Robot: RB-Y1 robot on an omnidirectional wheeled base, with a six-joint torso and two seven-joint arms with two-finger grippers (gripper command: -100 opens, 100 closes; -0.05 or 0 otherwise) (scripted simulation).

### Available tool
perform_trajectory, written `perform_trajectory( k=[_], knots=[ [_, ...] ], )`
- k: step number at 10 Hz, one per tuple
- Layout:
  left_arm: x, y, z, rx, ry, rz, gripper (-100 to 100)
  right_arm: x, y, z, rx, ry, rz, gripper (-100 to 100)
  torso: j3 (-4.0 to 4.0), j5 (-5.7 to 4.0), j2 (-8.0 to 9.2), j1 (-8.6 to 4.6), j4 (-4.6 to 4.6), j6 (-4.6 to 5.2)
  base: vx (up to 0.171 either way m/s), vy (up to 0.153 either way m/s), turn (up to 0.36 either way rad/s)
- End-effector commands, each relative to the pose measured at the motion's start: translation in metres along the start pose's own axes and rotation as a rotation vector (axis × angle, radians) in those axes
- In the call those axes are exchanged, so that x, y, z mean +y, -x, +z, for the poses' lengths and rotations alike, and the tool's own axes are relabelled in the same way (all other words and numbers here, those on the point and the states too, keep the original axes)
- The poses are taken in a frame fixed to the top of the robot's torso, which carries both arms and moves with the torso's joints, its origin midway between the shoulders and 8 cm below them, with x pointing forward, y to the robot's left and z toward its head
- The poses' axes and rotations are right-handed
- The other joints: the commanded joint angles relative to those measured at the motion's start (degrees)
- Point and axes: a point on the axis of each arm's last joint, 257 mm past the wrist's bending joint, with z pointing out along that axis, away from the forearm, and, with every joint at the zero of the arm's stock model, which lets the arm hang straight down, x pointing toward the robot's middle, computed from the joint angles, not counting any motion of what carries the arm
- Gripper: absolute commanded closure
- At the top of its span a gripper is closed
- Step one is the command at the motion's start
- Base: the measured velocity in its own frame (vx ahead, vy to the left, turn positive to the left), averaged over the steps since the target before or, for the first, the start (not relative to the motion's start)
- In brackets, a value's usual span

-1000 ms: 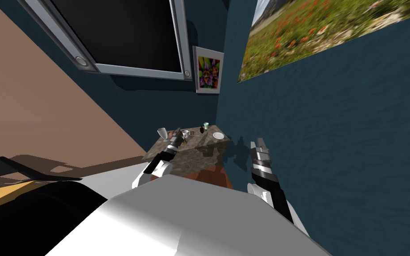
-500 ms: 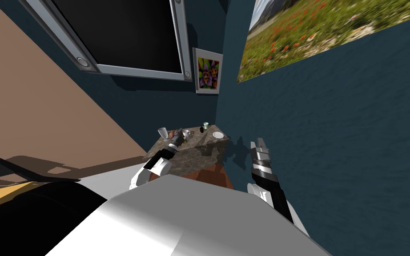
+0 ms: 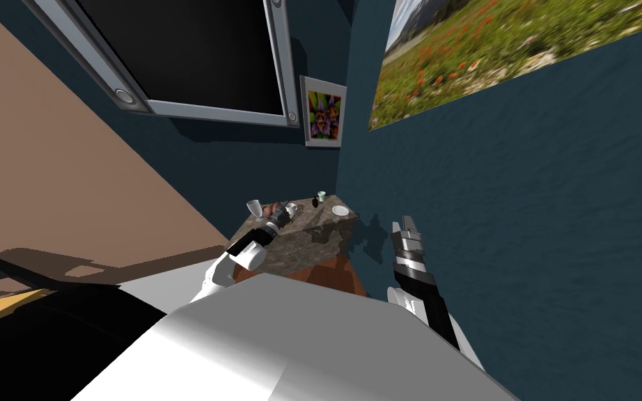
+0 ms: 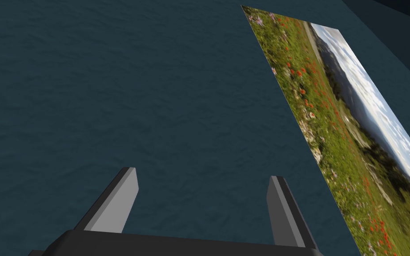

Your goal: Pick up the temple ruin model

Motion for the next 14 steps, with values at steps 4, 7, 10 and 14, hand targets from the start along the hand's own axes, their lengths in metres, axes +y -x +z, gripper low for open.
perform_trajectory(
  k=[4, 7, 10, 14],
  knots=[
    [0.020, 0.002, 0.004, 0.012, 0.109, -0.025, -100, 0.000, 0.000, 0.000, 0.000, 0.000, 0.000, 0, -0.02, 0.00, -0.04, -0.01, -0.01, -0.01, -0.022, 0.016, -0.024],
    [0.026, 0.004, 0.011, 0.030, 0.182, -0.058, -100, 0.000, 0.000, 0.000, 0.000, 0.000, 0.000, 0, -0.04, 0.00, -0.07, -0.02, -0.02, -0.02, -0.015, 0.018, -0.049],
    [0.035, 0.007, 0.013, 0.027, 0.246, -0.074, -100, 0.000, 0.000, 0.000, 0.000, 0.000, 0.000, 0, -0.05, 0.00, -0.09, -0.03, -0.02, -0.02, -0.011, 0.017, -0.021],
    [0.050, 0.012, 0.011, 0.014, 0.331, -0.089, -100, 0.000, 0.000, 0.000, 0.000, 0.000, 0.000, 0, -0.07, 0.00, -0.12, 0.00, -0.03, -0.01, -0.005, 0.019, -0.033]
  ],
)
